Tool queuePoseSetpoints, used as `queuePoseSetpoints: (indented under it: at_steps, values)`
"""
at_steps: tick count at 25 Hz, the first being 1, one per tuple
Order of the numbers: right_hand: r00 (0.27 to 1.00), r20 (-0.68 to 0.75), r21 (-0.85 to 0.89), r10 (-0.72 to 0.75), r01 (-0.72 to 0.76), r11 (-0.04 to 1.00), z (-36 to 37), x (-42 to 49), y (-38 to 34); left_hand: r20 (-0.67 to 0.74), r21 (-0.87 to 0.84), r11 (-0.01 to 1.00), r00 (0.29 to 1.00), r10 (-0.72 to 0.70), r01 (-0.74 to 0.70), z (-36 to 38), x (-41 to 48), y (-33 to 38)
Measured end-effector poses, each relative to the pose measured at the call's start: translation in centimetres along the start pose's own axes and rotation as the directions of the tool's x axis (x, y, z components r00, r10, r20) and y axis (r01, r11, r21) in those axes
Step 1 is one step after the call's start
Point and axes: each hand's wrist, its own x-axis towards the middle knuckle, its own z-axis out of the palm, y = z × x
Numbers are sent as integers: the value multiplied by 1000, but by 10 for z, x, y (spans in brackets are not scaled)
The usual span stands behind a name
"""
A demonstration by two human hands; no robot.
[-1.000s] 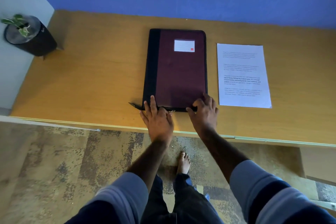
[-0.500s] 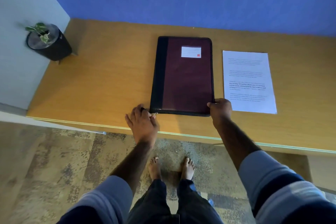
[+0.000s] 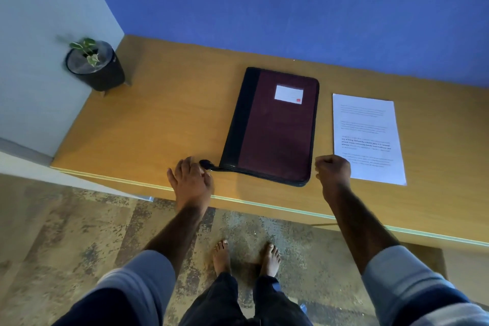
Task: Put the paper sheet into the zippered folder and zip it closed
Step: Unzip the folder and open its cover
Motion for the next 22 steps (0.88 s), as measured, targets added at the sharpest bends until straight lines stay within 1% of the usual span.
queuePoseSetpoints:
  at_steps: [2, 4, 6, 8, 10, 13, 16, 20, 22]
  values:
    - [997, 62, 10, 40, -41, 999, 1, -3, -5, 7, -3, 999, 999, 45, -45, -3, 3, 0]
    - [989, 120, -20, 92, -90, 996, 8, -7, -9, 16, 5, 989, 988, 150, -151, -6, 8, 0]
    - [991, 98, -71, 93, -86, 994, 17, -10, -14, 82, 21, 959, 957, 280, -282, -8, 13, 4]
    - [991, 64, -83, 119, -114, 990, 24, -10, -16, 167, 49, 925, 917, 363, -376, -7, 17, 11]
    - [986, 40, -72, 161, -157, 985, 27, -13, -19, 219, 67, 915, 901, 376, -398, -5, 21, 18]
    - [985, -24, -58, 171, -172, 983, 22, -14, -26, 226, 67, 924, 908, 353, -376, -5, 24, 25]
    - [995, -46, -17, 84, -85, 996, 15, -24, -47, 196, 54, 928, 915, 352, -369, -8, 25, 24]
    - [993, -6, -25, -116, 116, 993, 8, -50, -87, 153, -15, 923, 911, 382, -385, -8, 27, 24]
    - [978, -15, -62, -209, 207, 976, 8, -68, -109, 194, -63, 909, 888, 416, -412, -11, 29, 23]
